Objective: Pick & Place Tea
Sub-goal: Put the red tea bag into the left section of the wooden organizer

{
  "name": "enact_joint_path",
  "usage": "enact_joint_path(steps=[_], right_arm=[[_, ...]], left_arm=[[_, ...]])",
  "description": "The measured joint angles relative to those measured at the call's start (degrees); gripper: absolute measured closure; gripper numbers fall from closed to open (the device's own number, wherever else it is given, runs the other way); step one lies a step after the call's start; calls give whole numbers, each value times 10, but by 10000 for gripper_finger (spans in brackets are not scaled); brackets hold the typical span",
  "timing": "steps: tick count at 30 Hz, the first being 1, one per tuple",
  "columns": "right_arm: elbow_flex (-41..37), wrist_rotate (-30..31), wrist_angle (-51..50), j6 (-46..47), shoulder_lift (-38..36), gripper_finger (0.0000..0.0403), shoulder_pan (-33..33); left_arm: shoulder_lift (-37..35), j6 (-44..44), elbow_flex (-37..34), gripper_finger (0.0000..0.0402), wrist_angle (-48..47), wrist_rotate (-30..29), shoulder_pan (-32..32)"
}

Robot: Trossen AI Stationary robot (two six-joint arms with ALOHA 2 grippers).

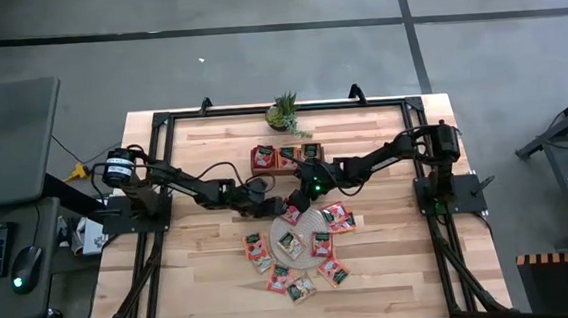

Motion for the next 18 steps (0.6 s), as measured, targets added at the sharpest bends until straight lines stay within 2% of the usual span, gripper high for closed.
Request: enact_joint_path(steps=[5,7,14,18], right_arm=[[0,0,0,-2,0,210,0],[0,0,0,-4,0,210,0],[0,-3,0,-5,0,210,0],[0,-25,0,-13,-5,210,0]], left_arm=[[0,26,0,371,-1,-10,0],[0,31,0,393,0,-13,0],[0,46,0,400,0,-10,0],[-4,60,-1,401,-2,-18,0]])
